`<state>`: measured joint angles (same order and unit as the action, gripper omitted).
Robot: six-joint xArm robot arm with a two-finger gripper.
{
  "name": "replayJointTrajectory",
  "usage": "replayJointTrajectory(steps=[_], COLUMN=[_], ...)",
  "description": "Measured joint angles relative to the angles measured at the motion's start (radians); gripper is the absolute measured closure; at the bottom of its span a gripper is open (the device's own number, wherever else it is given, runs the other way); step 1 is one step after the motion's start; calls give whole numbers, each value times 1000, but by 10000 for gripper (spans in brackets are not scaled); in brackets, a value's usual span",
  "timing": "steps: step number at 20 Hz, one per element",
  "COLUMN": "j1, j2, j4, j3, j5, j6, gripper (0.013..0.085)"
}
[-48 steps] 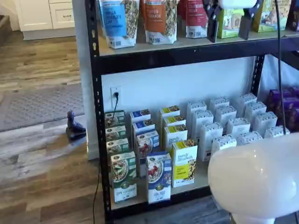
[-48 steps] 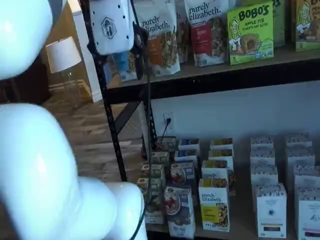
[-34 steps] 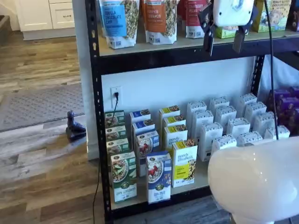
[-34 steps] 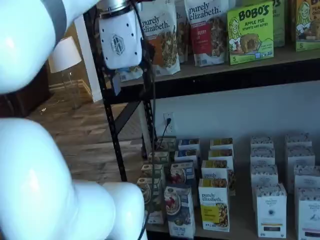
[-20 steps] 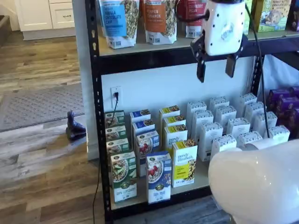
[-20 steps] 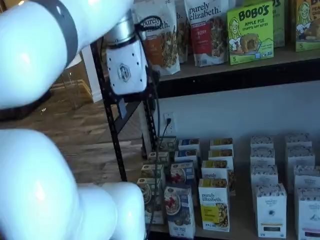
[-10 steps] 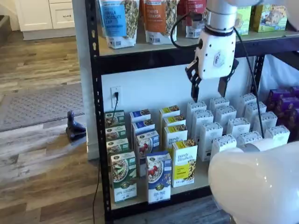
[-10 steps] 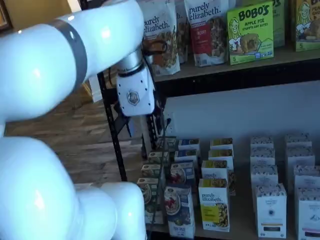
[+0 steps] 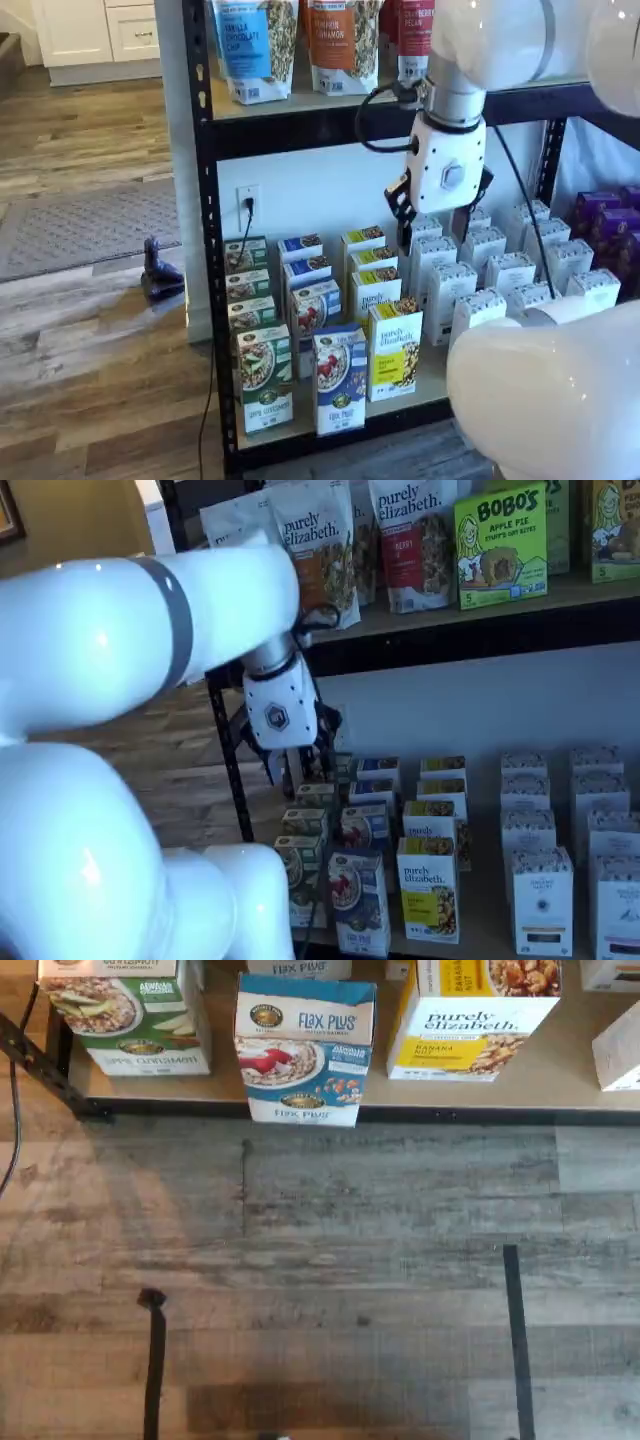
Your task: Pick up the blue and white box that is on the bottom shelf, the second box from the left
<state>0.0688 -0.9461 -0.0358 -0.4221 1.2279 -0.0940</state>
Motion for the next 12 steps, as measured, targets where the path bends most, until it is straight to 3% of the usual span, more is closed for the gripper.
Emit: replayJointTrajectory(steps=[5, 12], j1=[2, 8], j2=[30, 100], j4=[3, -38], j3=[52, 142], j5=[-75, -231], j6=[-4, -36], gripper=[130, 130])
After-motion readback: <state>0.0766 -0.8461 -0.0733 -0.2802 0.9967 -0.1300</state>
